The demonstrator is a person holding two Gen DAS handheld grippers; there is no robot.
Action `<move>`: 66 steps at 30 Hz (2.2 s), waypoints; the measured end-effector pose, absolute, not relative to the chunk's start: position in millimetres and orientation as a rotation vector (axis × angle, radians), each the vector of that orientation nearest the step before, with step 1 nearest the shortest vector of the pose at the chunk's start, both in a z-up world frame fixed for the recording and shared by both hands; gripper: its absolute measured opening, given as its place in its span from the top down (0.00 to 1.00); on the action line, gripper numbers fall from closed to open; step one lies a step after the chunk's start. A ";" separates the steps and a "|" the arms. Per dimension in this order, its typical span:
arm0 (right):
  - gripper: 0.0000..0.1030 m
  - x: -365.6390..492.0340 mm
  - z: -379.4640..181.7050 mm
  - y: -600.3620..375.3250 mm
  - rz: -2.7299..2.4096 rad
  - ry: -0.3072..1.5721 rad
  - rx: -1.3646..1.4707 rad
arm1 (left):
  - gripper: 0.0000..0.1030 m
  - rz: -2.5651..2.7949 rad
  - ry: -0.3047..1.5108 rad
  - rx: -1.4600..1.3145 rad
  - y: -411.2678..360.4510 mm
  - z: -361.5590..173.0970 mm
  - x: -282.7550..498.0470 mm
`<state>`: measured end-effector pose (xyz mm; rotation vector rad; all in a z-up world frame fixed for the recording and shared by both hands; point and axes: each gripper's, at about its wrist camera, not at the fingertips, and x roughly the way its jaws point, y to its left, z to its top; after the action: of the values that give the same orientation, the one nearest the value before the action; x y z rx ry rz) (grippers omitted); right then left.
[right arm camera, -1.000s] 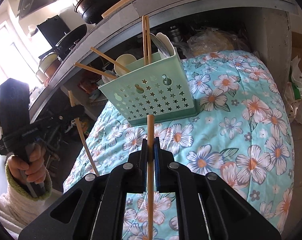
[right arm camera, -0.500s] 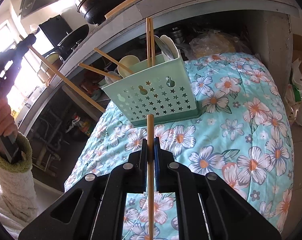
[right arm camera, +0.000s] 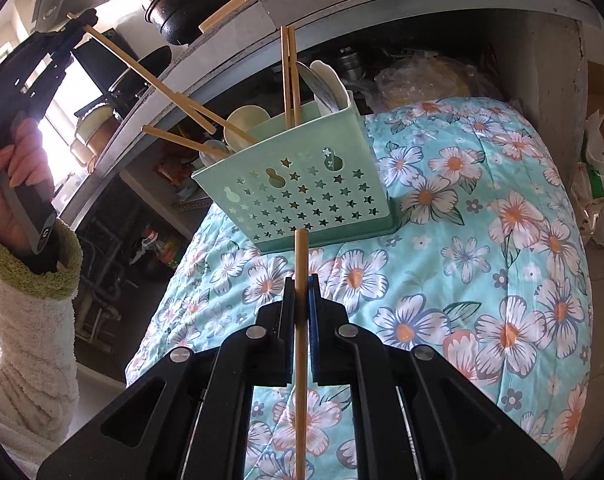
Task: Organize utensils
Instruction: 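Lower the chopstick into the green holder and open the left gripper while the right holds its chopstick, then lower the chopstick into the green holder and open the right gripper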
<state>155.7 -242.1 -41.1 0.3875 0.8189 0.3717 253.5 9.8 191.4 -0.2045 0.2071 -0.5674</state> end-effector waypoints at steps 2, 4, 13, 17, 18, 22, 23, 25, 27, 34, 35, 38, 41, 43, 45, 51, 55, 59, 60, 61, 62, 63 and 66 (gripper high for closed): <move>0.94 158.3 -43.8 -242.5 0.371 0.827 0.390 | 0.95 -0.570 0.213 -0.215 7.3 183.0 263.2; 0.94 160.2 -46.0 -243.1 0.370 0.833 0.392 | 0.95 -0.571 0.227 -0.225 4.3 172.8 273.1; 0.94 167.2 -52.1 -243.6 0.368 0.852 0.399 | 0.95 -0.590 0.309 -0.272 -5.0 129.7 301.9; 0.94 168.8 -54.2 -242.7 0.369 0.858 0.400 | 0.95 -0.589 0.361 -0.264 -9.4 112.0 307.4; 0.94 169.1 -54.3 -242.3 0.370 0.859 0.400 | 0.95 -0.589 0.375 -0.261 -10.6 108.2 307.9; 0.94 169.2 -54.3 -242.1 0.368 0.859 0.399 | 0.95 -0.604 0.422 -0.246 -14.4 96.4 307.0; 0.94 169.3 -54.2 -241.9 0.367 0.858 0.399 | 0.94 -0.605 0.428 -0.244 -15.0 94.4 306.2; 0.94 169.3 -53.8 -241.2 0.366 0.857 0.396 | 0.93 -0.613 0.437 -0.234 -16.0 92.5 303.3; 0.94 168.1 -52.4 -240.8 0.363 0.854 0.392 | 0.84 -0.614 0.435 -0.225 -15.7 93.3 299.0; 0.94 160.0 -41.9 -241.6 0.346 0.826 0.380 | 0.63 -0.616 0.387 -0.199 -8.3 108.0 273.7; 0.94 158.6 -39.7 -241.7 0.344 0.821 0.378 | 0.61 -0.617 0.380 -0.197 -6.6 110.3 269.6; 0.94 155.0 -30.7 -240.9 0.340 0.799 0.366 | 0.56 -0.613 0.370 -0.194 1.5 115.4 254.9; 0.94 152.7 -16.7 -239.6 0.337 0.765 0.350 | 0.54 -0.598 0.366 -0.185 13.1 114.8 235.6; 0.94 153.7 -6.9 -238.9 0.337 0.743 0.341 | 0.53 -0.581 0.377 -0.178 21.3 109.9 222.6; 0.94 155.8 3.7 -237.0 0.337 0.719 0.328 | 0.52 -0.568 0.393 -0.174 29.9 100.7 209.3; 0.94 169.8 47.8 -225.3 0.336 0.626 0.272 | 0.52 -0.493 0.466 -0.152 51.2 64.0 180.2; 0.94 180.4 83.8 -216.1 0.337 0.552 0.238 | 0.50 -0.455 0.539 -0.154 62.8 34.5 172.8; 0.94 190.1 120.2 -207.4 0.334 0.478 0.206 | 0.46 -0.435 0.612 -0.142 68.9 7.4 169.8; 0.94 192.5 128.5 -205.3 0.334 0.463 0.199 | 0.45 -0.431 0.625 -0.140 70.5 1.5 168.4; 0.94 195.0 135.0 -203.5 0.331 0.448 0.190 | 0.44 -0.429 0.634 -0.139 70.9 -2.3 168.3; 0.94 197.4 141.7 -201.8 0.328 0.434 0.183 | 0.43 -0.426 0.646 -0.139 72.1 -7.3 167.6; 0.94 201.1 149.3 -199.9 0.325 0.418 0.176 | 0.43 -0.424 0.655 -0.138 72.7 -11.7 167.0; 0.94 211.4 165.4 -198.2 0.319 0.390 0.175 | 0.40 -0.424 0.674 -0.133 74.2 -21.7 165.5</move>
<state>211.4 -198.2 165.4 0.1751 0.3905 0.3194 165.5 74.2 -21.7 -0.1328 0.6742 -0.4236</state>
